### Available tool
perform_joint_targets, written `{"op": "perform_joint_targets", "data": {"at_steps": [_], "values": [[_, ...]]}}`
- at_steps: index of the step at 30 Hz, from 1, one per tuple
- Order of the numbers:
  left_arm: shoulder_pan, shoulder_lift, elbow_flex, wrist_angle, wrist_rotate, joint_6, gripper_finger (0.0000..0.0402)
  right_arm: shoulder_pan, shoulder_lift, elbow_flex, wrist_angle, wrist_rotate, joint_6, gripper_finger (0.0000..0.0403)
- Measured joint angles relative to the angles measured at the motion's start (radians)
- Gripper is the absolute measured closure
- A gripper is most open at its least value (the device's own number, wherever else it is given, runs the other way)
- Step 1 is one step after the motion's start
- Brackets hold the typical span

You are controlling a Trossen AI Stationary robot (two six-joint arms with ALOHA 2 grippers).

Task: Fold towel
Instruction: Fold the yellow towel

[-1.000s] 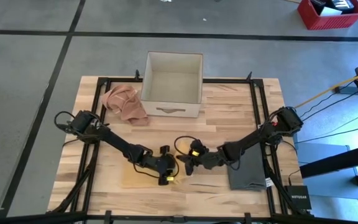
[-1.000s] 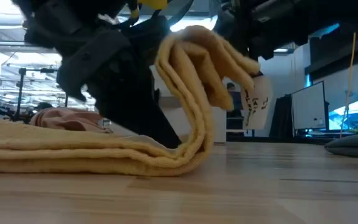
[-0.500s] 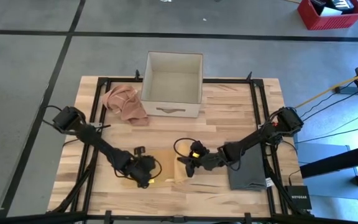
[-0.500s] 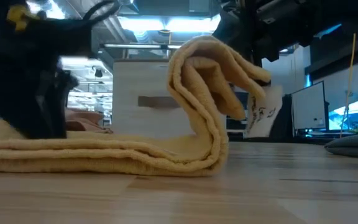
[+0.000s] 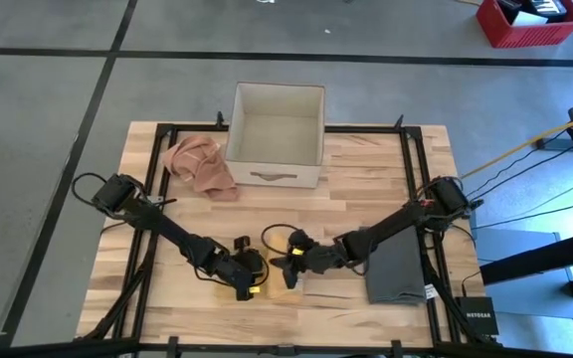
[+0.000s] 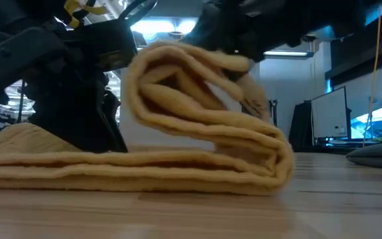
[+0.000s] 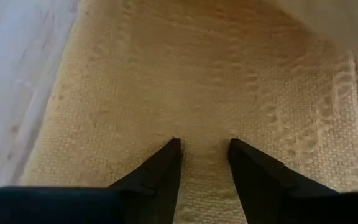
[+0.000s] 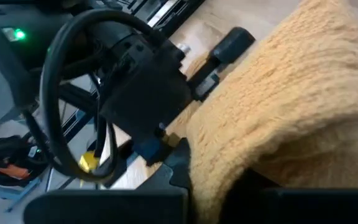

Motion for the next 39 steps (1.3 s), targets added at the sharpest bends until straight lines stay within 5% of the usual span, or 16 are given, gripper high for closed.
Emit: {"op": "perform_joint_targets", "data": {"at_steps": [7, 18, 24, 30, 39], "values": [[-0.014, -0.034, 0.005, -0.035, 0.001, 0.005, 0.0270, -0.014, 0.060, 0.056, -0.028, -0.019, -0.005, 0.0377], [-0.165, -0.188, 0.058, -0.470, 0.019, -0.275, 0.0270, -0.013, 0.063, 0.057, -0.081, -0.031, -0.003, 0.0377], [-0.184, -0.112, -0.038, -0.357, -0.063, -0.351, 0.0270, -0.013, 0.063, 0.063, -0.013, -0.050, 0.007, 0.0377], [-0.155, -0.072, -0.050, -0.190, -0.071, -0.272, 0.0270, -0.019, 0.077, 0.126, -0.006, -0.055, -0.003, 0.0377], [-0.152, -0.077, -0.050, -0.193, -0.060, -0.263, 0.0270, -0.052, 0.162, 0.162, -0.046, -0.112, 0.053, 0.0377]]}}
